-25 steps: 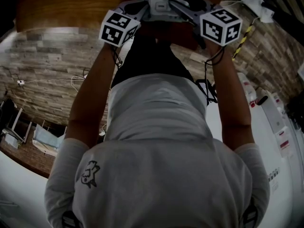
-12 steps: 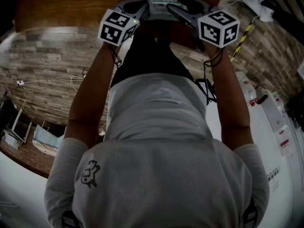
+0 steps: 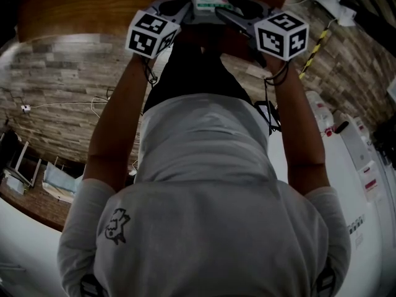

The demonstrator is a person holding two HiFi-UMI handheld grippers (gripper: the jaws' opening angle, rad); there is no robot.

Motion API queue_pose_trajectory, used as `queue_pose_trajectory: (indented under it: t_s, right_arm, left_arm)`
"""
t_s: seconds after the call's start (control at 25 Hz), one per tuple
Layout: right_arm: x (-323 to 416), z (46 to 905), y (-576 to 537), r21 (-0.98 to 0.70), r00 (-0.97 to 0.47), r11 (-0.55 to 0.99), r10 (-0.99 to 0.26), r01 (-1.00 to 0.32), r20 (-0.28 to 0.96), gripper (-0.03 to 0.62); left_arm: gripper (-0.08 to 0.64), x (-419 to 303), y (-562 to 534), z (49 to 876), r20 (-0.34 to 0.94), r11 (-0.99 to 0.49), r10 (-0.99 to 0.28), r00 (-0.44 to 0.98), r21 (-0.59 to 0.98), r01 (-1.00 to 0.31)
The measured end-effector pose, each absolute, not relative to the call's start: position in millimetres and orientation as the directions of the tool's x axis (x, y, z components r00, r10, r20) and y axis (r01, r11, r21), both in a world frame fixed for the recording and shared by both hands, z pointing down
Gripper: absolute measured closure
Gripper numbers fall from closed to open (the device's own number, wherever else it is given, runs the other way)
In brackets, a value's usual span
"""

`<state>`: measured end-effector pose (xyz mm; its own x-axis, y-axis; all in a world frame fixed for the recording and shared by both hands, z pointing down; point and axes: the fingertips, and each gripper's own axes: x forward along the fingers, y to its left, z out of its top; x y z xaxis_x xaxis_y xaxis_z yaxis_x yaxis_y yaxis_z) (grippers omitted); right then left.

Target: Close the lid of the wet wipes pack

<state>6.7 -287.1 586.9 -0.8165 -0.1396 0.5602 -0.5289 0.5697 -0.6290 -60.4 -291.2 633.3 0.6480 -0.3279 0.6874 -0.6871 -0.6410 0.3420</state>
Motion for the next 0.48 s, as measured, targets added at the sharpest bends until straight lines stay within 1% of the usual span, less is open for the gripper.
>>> queue_pose_trajectory:
  t_s: [0.2,0.48]
  right_arm:
    - [5.1,594.8,-284.0,-0.622,-0.806,0.567,-0.136,-0.540,0.576,0.397]
    - [3.2,602.7,-280.1,-0.552,-0.774,0.624,-0.141,-0.553,0.617,0.397]
  left_arm:
    - [0.546,-60.8,-291.8,633.1,0.688,-0.638,-0.332,0.645,0.340,-0.691]
    - [0.546,-60.1,-289.7,633.2,0.683,-0.647,-0.335,0.649,0.334,-0.686]
